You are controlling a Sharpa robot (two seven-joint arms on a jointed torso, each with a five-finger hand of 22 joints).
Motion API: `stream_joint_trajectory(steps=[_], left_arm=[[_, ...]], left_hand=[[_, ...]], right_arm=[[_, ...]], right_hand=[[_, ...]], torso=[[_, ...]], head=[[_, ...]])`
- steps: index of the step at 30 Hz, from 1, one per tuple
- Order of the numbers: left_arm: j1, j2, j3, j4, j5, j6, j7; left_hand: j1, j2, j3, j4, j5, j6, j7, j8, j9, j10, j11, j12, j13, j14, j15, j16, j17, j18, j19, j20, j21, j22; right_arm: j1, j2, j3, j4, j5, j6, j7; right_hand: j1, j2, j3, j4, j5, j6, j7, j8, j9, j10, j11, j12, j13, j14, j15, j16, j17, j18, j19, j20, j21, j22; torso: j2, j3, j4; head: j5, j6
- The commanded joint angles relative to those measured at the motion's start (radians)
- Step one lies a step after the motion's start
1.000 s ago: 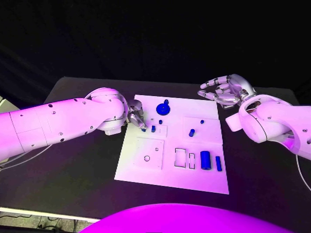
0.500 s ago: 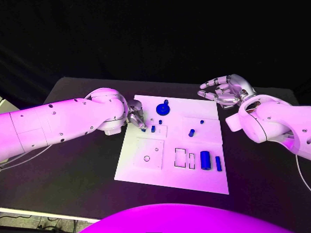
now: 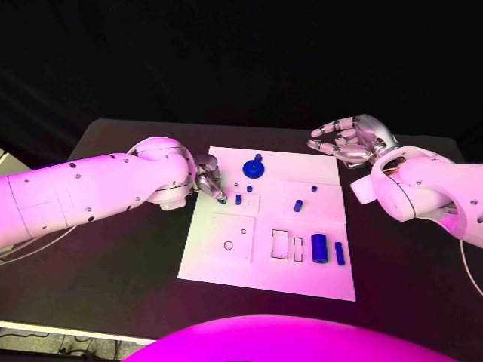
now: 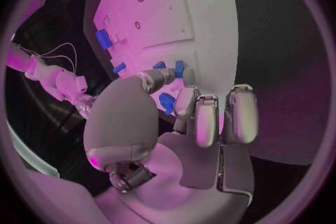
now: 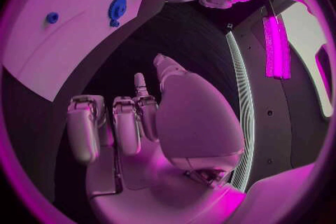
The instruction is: Assemble the parts on the task board
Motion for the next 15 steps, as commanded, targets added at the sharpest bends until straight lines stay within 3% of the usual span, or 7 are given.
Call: stream_joint_trajectory(steps=[1,15], left_arm=[[-0.002,-0.002,0.001,0.009,0.013,-0.047,0.015],[-0.006,-0.003,0.001,0.013,0.015,-0.065,0.03]], left_hand=[[0.0,0.013,0.138,-0.135,0.006,0.004,-0.012,0.004,0.003,0.007,-0.003,0.004,0.001,0.086,-0.005,0.004,0.187,-0.019,0.003,0.0,0.004,0.045],[-0.001,0.013,0.139,-0.136,0.007,0.004,-0.012,0.004,0.004,0.008,-0.003,0.005,0.002,0.086,-0.005,0.004,0.187,-0.019,0.004,0.0,0.004,0.046]], right_arm=[[-0.001,0.0,0.0,0.001,-0.009,0.014,0.013],[-0.001,-0.001,0.0,0.001,-0.009,0.015,0.013]], right_hand=[[-0.01,0.0,0.005,0.002,0.004,-0.007,0.002,0.001,-0.001,0.009,0.009,-0.005,0.173,0.089,0.003,-0.006,0.201,0.016,0.059,0.005,-0.006,0.203],[-0.012,-0.001,0.007,0.002,0.004,-0.006,0.002,0.002,-0.001,0.01,0.009,-0.004,0.174,0.089,0.003,-0.007,0.2,0.017,0.058,0.005,-0.007,0.202]], torso=[[0.0,0.0,0.001],[0.0,0.0009,-0.0001]], head=[[0.001,0.0],[0.003,-0.003]])
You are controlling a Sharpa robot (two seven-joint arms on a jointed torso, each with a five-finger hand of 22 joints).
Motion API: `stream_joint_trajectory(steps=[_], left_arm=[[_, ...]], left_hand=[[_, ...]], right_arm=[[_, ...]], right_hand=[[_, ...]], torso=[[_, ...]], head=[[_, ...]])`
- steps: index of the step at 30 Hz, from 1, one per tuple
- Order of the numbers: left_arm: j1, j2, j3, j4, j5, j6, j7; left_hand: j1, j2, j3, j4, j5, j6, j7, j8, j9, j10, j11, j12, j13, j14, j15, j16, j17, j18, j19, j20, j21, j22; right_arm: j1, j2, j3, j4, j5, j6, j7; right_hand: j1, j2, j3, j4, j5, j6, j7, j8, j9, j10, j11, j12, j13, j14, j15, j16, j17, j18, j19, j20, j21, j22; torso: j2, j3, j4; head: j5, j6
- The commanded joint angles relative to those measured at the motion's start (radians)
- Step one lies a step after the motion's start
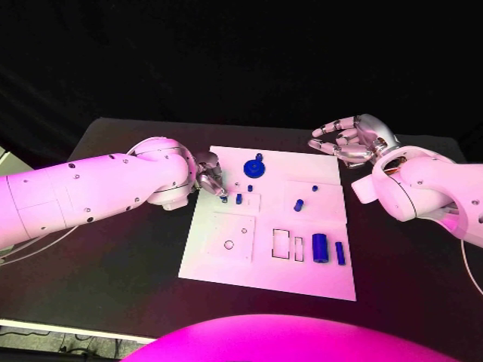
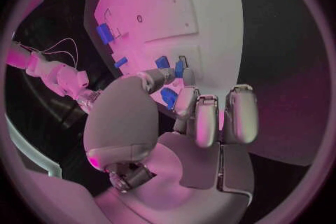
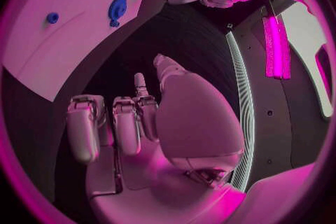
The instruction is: Assemble the parts on the task board
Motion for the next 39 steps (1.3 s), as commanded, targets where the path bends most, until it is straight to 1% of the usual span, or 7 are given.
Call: stream_joint_trajectory(steps=[1,8,15,22,28,34,39], left_arm=[[-0.002,0.004,0.0,0.0,0.007,-0.007,0.018],[-0.003,0.009,-0.001,-0.008,-0.005,0.011,0.018],[-0.006,0.014,-0.001,-0.017,-0.03,0.02,0.021],[-0.008,0.015,-0.001,-0.019,-0.058,0.02,0.026],[-0.009,0.014,-0.001,-0.016,-0.06,0.041,0.03],[-0.009,0.015,-0.001,-0.014,-0.061,0.055,0.033],[-0.009,0.015,-0.001,-0.013,-0.057,0.071,0.035]], left_hand=[[-0.001,0.013,0.139,-0.136,0.004,0.004,-0.012,0.005,0.003,0.004,0.001,0.005,0.002,0.086,-0.005,0.004,0.187,-0.019,0.004,0.0,0.004,0.046],[-0.001,0.013,0.14,-0.137,0.004,0.005,-0.012,0.006,0.004,0.004,0.001,0.005,0.001,0.086,-0.005,0.004,0.188,-0.019,0.003,0.0,0.004,0.045],[-0.002,0.013,0.141,-0.137,0.004,0.005,-0.012,0.006,0.004,0.004,0.001,0.004,0.0,0.086,-0.005,0.005,0.188,-0.019,0.003,0.0,0.004,0.045],[-0.002,0.013,0.141,-0.137,0.004,0.005,-0.012,0.006,0.004,0.004,0.001,0.004,0.0,0.086,-0.005,0.005,0.188,-0.019,0.003,0.0,0.004,0.045],[-0.003,0.013,0.142,-0.139,0.004,0.005,-0.012,0.006,0.005,0.004,0.001,0.004,0.001,0.086,-0.005,0.005,0.189,-0.019,0.003,0.0,0.004,0.045],[-0.003,0.013,0.143,-0.139,0.004,0.004,-0.012,0.006,0.005,0.004,0.001,0.003,0.0,0.087,-0.005,0.005,0.189,-0.018,0.002,0.0,0.004,0.044],[-0.003,0.013,0.143,-0.14,0.004,0.004,-0.012,0.006,0.006,0.003,0.001,0.003,-0.001,0.087,-0.005,0.005,0.189,-0.018,0.002,0.0,0.004,0.044]], right_arm=[[-0.001,0.0,0.0,0.001,-0.009,0.015,0.012],[-0.001,-0.001,0.0,0.001,-0.009,0.015,0.012],[-0.001,-0.001,0.0,0.001,-0.009,0.015,0.012],[-0.001,-0.001,0.0,0.001,-0.009,0.016,0.012],[-0.001,-0.001,0.0,0.001,-0.009,0.016,0.012],[-0.001,0.0,0.0,0.0,-0.009,0.017,0.012],[-0.001,-0.001,0.0,0.0,-0.009,0.017,0.012]], right_hand=[[-0.012,-0.001,0.004,0.0,0.004,-0.006,0.002,0.002,-0.001,0.01,0.009,-0.003,0.174,0.089,0.003,-0.007,0.2,0.017,0.058,0.005,-0.003,0.201],[-0.012,-0.001,0.004,0.0,0.004,-0.006,0.002,0.002,-0.001,0.01,0.009,-0.003,0.174,0.089,0.003,-0.007,0.2,0.017,0.058,0.005,-0.003,0.201],[-0.012,-0.001,0.004,0.0,0.004,-0.006,0.002,0.002,-0.001,0.01,0.009,-0.003,0.174,0.089,0.003,-0.007,0.2,0.017,0.058,0.005,-0.003,0.201],[-0.012,-0.001,0.004,0.0,0.004,-0.006,0.002,0.002,-0.001,0.01,0.009,-0.003,0.174,0.089,0.003,-0.007,0.2,0.017,0.058,0.005,-0.003,0.201],[-0.012,-0.001,0.004,0.0,0.004,-0.006,0.002,0.002,-0.001,0.01,0.009,-0.003,0.174,0.089,0.003,-0.007,0.2,0.017,0.058,0.005,-0.003,0.201],[-0.012,-0.001,0.004,0.0,0.004,-0.006,0.002,0.002,-0.001,0.01,0.009,-0.003,0.174,0.089,0.003,-0.007,0.2,0.017,0.058,0.005,-0.003,0.201],[-0.013,0.0,0.006,-0.001,0.004,-0.006,0.001,0.004,-0.001,0.01,0.008,-0.003,0.174,0.089,0.003,-0.007,0.2,0.016,0.059,0.005,-0.003,0.202]], torso=[[0.0,0.0007,-0.0005],[0.0,0.0011,-0.0013],[0.0,0.0003,-0.0002],[0.0,-0.0003,-0.0002],[0.0,-0.0004,0.0007],[0.0,-0.0002,0.0],[0.0,0.0002,-0.0004]], head=[[0.0,0.0],[0.001,-0.002],[-0.002,-0.002],[0.0,-0.004],[0.001,-0.005],[0.002,-0.004],[-0.001,-0.005]])
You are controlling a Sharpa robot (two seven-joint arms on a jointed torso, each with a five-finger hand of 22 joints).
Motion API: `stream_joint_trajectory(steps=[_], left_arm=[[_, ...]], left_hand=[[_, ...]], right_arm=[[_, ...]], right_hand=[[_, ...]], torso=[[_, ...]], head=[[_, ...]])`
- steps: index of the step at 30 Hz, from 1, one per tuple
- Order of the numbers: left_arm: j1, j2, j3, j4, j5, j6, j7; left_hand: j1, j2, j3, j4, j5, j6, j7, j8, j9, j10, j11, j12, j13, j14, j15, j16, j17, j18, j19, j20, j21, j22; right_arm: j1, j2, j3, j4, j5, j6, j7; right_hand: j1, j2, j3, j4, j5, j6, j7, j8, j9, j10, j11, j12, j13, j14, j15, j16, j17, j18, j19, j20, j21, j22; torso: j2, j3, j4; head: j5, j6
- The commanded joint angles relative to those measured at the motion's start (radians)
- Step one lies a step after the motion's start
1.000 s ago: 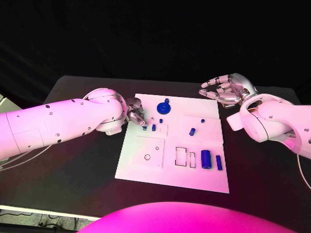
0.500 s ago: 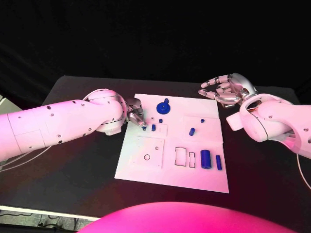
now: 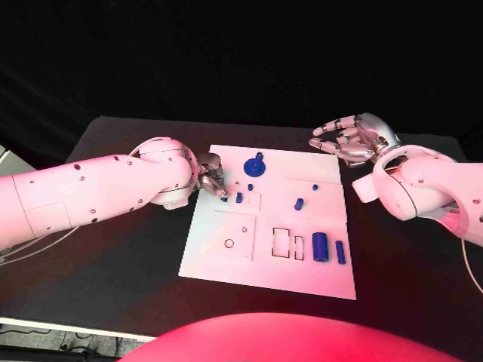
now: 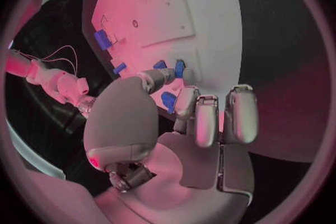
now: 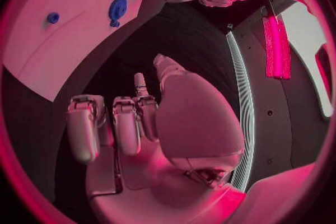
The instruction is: Assemble the parts on the task board
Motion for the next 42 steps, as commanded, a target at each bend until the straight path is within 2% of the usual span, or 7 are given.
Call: stream_joint_trajectory(steps=[1,20,28,38,42], left_arm=[[-0.001,0.002,0.0,0.003,-0.005,0.038,0.015],[-0.002,0.012,0.0,-0.014,0.011,0.049,0.011],[-0.011,0.022,0.0,-0.028,0.038,0.05,0.006],[-0.019,0.031,0.0,-0.04,0.066,0.048,0.005],[-0.02,0.031,0.0,-0.042,0.072,0.046,0.005]], left_hand=[[0.0,0.009,0.143,-0.14,0.005,0.004,-0.012,0.005,0.004,0.004,0.001,0.003,0.0,0.087,-0.005,0.005,0.189,-0.018,0.002,0.0,0.004,0.044],[-0.001,0.009,0.145,-0.141,0.005,0.004,-0.012,0.005,0.005,0.003,0.001,0.002,-0.001,0.086,-0.005,0.005,0.188,-0.018,0.002,0.0,0.003,0.043],[-0.007,0.011,0.145,-0.138,0.005,0.003,-0.011,0.005,0.007,0.004,0.002,0.003,0.0,0.086,-0.004,0.004,0.186,-0.018,0.0,0.0,0.002,0.041],[-0.053,0.013,0.118,-0.116,-0.006,0.008,-0.021,0.013,0.021,0.013,-0.005,0.011,0.011,0.087,-0.009,0.006,0.191,-0.019,0.001,0.003,0.001,0.043],[-0.082,0.011,0.076,-0.094,-0.011,0.011,-0.031,0.012,0.025,0.013,-0.011,0.011,0.012,0.087,-0.014,0.006,0.19,-0.019,0.001,0.004,0.0,0.043]], right_arm=[[-0.001,0.0,0.0,0.001,-0.008,0.015,0.012],[-0.001,0.0,0.0,0.001,-0.008,0.015,0.012],[-0.001,-0.002,0.0,0.003,-0.008,0.015,0.012],[-0.001,-0.003,0.0,0.003,-0.008,0.014,0.012],[-0.001,-0.003,0.0,0.002,-0.008,0.014,0.012]], right_hand=[[-0.013,0.0,0.006,-0.001,0.004,-0.006,0.001,0.004,-0.001,0.01,0.008,-0.003,0.174,0.089,0.003,-0.007,0.2,0.016,0.059,0.005,-0.003,0.202],[-0.013,0.0,0.006,-0.001,0.004,-0.006,0.001,0.004,-0.001,0.01,0.008,-0.003,0.174,0.089,0.003,-0.007,0.2,0.016,0.059,0.005,-0.003,0.202],[-0.013,0.0,0.006,-0.001,0.004,-0.006,0.001,0.004,-0.001,0.01,0.008,-0.003,0.174,0.089,0.003,-0.007,0.2,0.016,0.059,0.005,-0.003,0.202],[-0.013,0.0,0.006,-0.001,0.004,-0.006,0.001,0.004,-0.001,0.01,0.008,-0.003,0.174,0.089,0.003,-0.007,0.2,0.016,0.059,0.005,-0.003,0.202],[-0.014,-0.001,0.008,-0.001,0.004,-0.007,0.001,0.005,-0.001,0.01,0.008,-0.004,0.173,0.088,0.003,-0.007,0.199,0.016,0.06,0.004,-0.002,0.203]], torso=[[0.0,0.0005,-0.0007],[0.001,0.0008,-0.001],[0.001,0.0009,-0.0007],[0.0,0.0011,-0.0005],[0.0,0.0011,-0.0005]], head=[[-0.001,0.0],[-0.001,-0.001],[-0.003,-0.003],[-0.005,-0.007],[-0.006,-0.007]])
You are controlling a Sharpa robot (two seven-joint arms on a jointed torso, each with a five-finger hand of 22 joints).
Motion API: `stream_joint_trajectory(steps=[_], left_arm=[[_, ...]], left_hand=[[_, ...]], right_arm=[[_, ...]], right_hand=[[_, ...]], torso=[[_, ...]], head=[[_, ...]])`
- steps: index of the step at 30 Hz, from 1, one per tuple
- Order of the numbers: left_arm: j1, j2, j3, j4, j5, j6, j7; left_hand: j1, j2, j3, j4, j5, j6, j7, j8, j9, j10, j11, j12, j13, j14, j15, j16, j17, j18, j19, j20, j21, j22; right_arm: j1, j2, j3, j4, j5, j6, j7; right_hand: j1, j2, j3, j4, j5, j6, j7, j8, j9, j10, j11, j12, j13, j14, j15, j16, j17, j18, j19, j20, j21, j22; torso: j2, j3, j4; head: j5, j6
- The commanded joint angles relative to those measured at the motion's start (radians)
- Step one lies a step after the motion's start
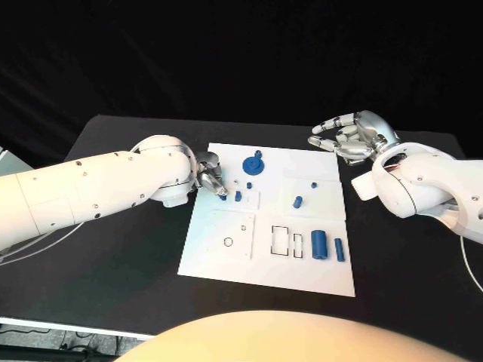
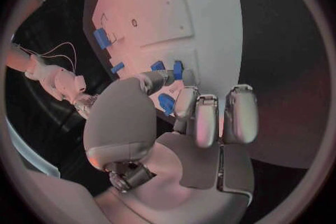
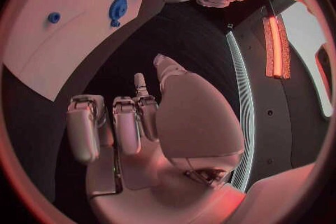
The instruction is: Assemble the parts on the task board
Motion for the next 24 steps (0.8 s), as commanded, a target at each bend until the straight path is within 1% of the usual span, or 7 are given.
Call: stream_joint_trajectory(steps=[1,6,8,9,12,18,24], left_arm=[[-0.012,0.009,-0.007,0.004,0.034,0.024,0.004],[-0.013,0.01,-0.007,0.002,0.038,0.021,0.004],[-0.013,0.01,-0.007,0.001,0.039,0.019,0.004],[-0.013,0.01,-0.007,0.001,0.04,0.019,0.004],[-0.013,0.01,-0.007,0.0,0.041,0.018,0.003],[-0.013,0.01,-0.007,-0.005,0.041,0.017,0.002],[-0.013,0.01,-0.008,-0.008,0.042,0.016,0.001]], left_hand=[[-0.022,0.0,0.045,-0.061,-0.008,0.017,-0.027,-0.004,0.002,0.006,-0.006,0.002,0.002,0.085,-0.009,0.006,0.19,-0.019,0.001,0.004,-0.001,0.043],[-0.034,0.0,0.017,-0.046,-0.01,0.021,-0.03,-0.007,0.002,0.005,-0.008,0.002,0.002,0.085,-0.011,0.005,0.188,-0.019,0.002,0.004,-0.001,0.043],[-0.041,-0.001,-0.003,-0.034,-0.012,0.024,-0.031,-0.009,0.001,0.004,-0.009,0.001,0.002,0.085,-0.012,0.005,0.188,-0.019,0.002,0.004,-0.002,0.043],[-0.048,-0.002,-0.022,-0.023,-0.013,0.027,-0.032,-0.011,0.001,0.004,-0.01,0.001,0.003,0.085,-0.012,0.005,0.188,-0.019,0.002,0.003,-0.003,0.042],[-0.052,-0.002,-0.041,-0.013,-0.013,0.03,-0.032,-0.013,0.0,0.004,-0.01,0.001,0.003,0.085,-0.013,0.005,0.187,-0.019,0.002,0.003,-0.003,0.043],[-0.059,-0.005,-0.102,0.019,-0.014,0.036,-0.032,-0.02,-0.001,0.001,-0.01,-0.001,0.002,0.084,-0.013,0.004,0.185,-0.018,0.001,0.003,-0.005,0.041],[-0.061,-0.005,-0.146,0.044,-0.014,0.039,-0.032,-0.025,-0.002,-0.001,-0.009,-0.002,0.001,0.084,-0.012,0.003,0.184,-0.018,0.001,0.002,-0.006,0.04]], right_arm=[[-0.001,0.0,0.0,0.001,-0.008,0.013,0.013],[-0.001,0.0,0.0,0.001,-0.008,0.013,0.013],[-0.001,0.0,0.0,0.001,-0.008,0.013,0.013],[-0.001,0.0,0.0,0.001,-0.008,0.013,0.013],[-0.001,0.0,0.0,0.001,-0.008,0.012,0.014],[-0.001,0.0,0.0,0.001,-0.008,0.012,0.014],[-0.001,0.0,0.0,0.001,-0.008,0.011,0.015]], right_hand=[[-0.01,0.003,0.008,-0.001,0.004,-0.007,0.001,0.005,-0.001,0.01,0.008,-0.004,0.173,0.088,0.003,-0.004,0.199,0.016,0.06,0.004,-0.002,0.202],[-0.01,0.003,0.008,-0.001,0.004,-0.007,0.001,0.005,-0.001,0.01,0.008,-0.004,0.173,0.088,0.003,-0.004,0.199,0.016,0.06,0.004,-0.002,0.202],[-0.01,0.003,0.008,-0.001,0.004,-0.007,0.001,0.005,-0.001,0.01,0.008,-0.004,0.173,0.088,0.003,-0.004,0.199,0.016,0.06,0.004,-0.002,0.202],[-0.01,0.003,0.008,-0.001,0.004,-0.007,0.001,0.005,-0.001,0.01,0.008,-0.004,0.173,0.088,0.003,-0.004,0.199,0.016,0.06,0.004,-0.002,0.202],[-0.01,0.003,0.008,-0.001,0.004,-0.007,0.001,0.005,-0.001,0.01,0.008,-0.004,0.173,0.088,0.003,-0.004,0.199,0.016,0.06,0.004,-0.002,0.202],[-0.01,0.003,0.008,-0.001,0.004,-0.007,0.001,0.005,-0.001,0.01,0.008,-0.004,0.173,0.088,0.003,-0.004,0.199,0.016,0.06,0.004,-0.002,0.202],[-0.012,0.002,0.008,0.0,0.004,-0.007,0.001,0.005,-0.001,0.009,0.008,-0.004,0.173,0.088,0.002,-0.004,0.198,0.017,0.058,0.004,-0.005,0.201]], torso=[[0.0,0.0001,0.0002],[0.0,-0.0005,0.0001],[0.0,-0.0007,0.0003],[0.0,-0.0006,0.0003],[0.0,-0.0006,0.0003],[0.0,-0.0007,0.0003],[0.0,-0.0007,0.0]], head=[[0.0,0.0],[-0.001,0.0],[-0.001,0.001],[-0.001,0.001],[-0.002,-0.001],[-0.002,0.001],[-0.002,0.0]])
